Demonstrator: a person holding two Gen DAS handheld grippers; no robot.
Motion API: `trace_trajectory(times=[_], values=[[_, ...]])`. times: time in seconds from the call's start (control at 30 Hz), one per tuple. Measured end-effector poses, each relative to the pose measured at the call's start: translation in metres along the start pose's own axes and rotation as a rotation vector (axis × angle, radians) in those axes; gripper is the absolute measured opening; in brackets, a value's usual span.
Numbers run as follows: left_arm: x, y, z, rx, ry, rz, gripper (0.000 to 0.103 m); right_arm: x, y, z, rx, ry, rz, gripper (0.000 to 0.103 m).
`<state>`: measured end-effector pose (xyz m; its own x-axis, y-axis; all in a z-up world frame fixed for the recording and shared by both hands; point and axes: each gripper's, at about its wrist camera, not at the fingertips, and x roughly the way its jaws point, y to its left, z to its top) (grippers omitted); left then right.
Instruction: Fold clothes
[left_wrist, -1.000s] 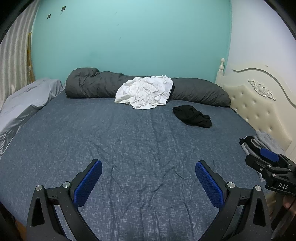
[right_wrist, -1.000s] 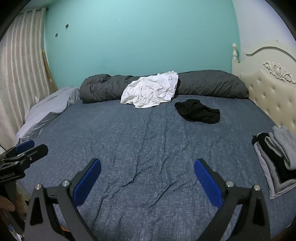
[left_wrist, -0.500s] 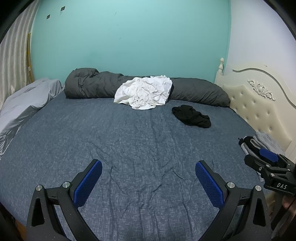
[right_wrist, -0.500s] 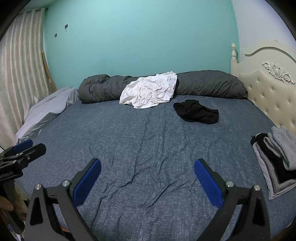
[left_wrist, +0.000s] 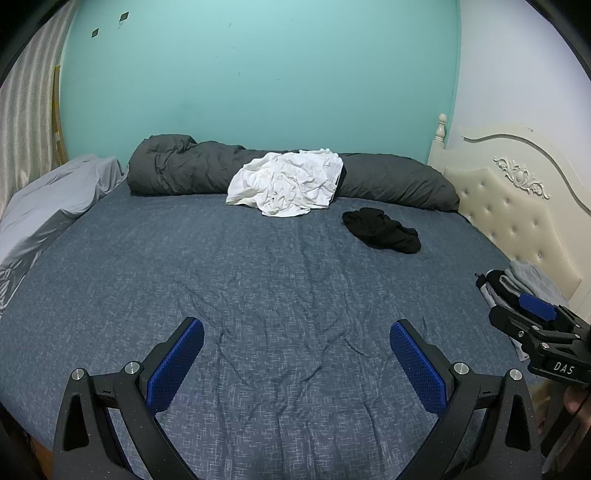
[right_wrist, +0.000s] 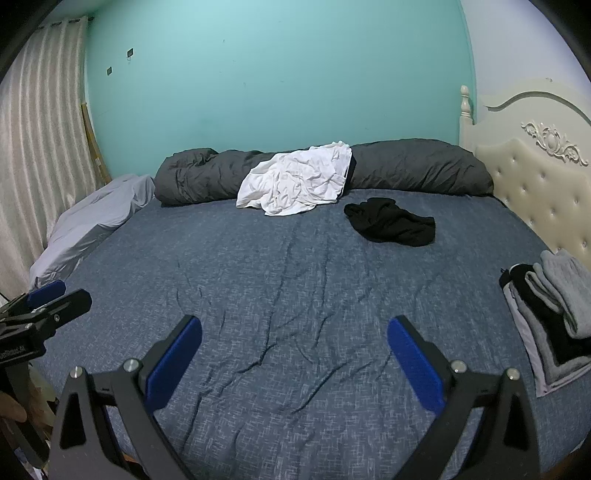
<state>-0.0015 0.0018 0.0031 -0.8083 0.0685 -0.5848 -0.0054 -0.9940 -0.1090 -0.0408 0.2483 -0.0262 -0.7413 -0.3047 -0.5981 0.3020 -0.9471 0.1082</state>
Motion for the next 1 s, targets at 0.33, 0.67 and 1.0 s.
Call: trace_trajectory(times=[0.33,0.67,1.0], values=[[0.0019,0.0008,0.0001,0.001,0.007,-0.005,0.103,-0.0013,-0.0031,-0.0007,-0.002,-0.002,0.000,0.101],[0.0047,0.0007,-0.0030,-0.001,0.011,-0.008,0.103,-0.0010,-0.0047,-0.0016,-0.003,-0.001,0.000,0.101],[0.0068,0.0019,-0.0035,-0.011,0.012,-0.011,0.103,0.0013,-0.0043,-0.0016,-0.006,0.004,0.001,0.101]])
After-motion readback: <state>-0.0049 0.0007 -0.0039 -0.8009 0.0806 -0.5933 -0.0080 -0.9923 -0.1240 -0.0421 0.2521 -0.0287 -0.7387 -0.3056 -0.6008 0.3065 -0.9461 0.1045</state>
